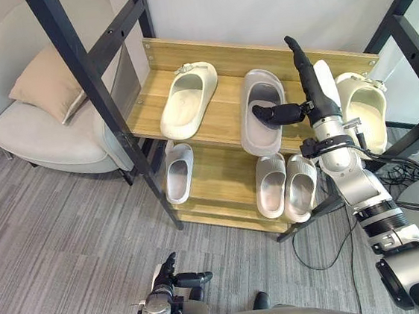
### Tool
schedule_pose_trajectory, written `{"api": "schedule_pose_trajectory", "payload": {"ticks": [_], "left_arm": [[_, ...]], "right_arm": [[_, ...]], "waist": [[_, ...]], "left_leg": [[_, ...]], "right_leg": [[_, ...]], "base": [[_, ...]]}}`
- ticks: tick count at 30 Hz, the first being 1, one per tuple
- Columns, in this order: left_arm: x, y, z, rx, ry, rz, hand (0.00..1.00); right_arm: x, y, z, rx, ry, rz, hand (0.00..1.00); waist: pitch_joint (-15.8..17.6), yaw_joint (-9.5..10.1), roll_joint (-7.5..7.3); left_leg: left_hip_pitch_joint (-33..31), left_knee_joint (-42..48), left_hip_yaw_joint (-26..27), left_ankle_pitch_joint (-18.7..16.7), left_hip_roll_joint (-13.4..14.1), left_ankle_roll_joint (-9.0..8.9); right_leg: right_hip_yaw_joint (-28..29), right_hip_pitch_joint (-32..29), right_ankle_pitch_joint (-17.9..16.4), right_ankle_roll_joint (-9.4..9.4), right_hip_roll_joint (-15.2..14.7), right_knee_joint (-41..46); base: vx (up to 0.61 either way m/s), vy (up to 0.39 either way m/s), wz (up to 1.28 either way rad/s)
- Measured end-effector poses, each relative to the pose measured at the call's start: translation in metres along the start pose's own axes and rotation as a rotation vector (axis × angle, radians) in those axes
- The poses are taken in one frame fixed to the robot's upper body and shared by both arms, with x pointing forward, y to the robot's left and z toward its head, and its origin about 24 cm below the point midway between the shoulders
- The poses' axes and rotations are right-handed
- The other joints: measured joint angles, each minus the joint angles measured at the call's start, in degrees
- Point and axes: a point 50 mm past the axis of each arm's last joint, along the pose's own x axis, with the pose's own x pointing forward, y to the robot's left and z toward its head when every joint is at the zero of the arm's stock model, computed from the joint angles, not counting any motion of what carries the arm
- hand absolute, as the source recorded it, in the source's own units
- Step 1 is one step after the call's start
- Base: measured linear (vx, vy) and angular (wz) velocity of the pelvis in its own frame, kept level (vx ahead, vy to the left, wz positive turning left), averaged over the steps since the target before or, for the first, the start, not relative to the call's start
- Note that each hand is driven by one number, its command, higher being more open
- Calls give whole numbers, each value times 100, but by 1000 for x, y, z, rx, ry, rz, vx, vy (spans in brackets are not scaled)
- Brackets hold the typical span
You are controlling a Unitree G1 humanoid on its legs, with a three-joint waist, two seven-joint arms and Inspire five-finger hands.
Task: Organize the slippers on the shoe rack
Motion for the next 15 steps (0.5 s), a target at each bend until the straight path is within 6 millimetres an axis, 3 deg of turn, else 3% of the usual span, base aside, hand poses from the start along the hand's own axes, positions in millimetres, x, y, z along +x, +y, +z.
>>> {"api": "schedule_pose_trajectory", "payload": {"ticks": [15], "left_arm": [[1, 2, 3, 7, -13, -6, 100]], "right_arm": [[0, 0, 0, 57, -4, -1, 0]], "waist": [[86, 3, -60]], "left_leg": [[62, -33, 23, -1, 0, 1]], "right_leg": [[25, 40, 0, -1, -3, -29]], "base": [[9, -1, 0]]}}
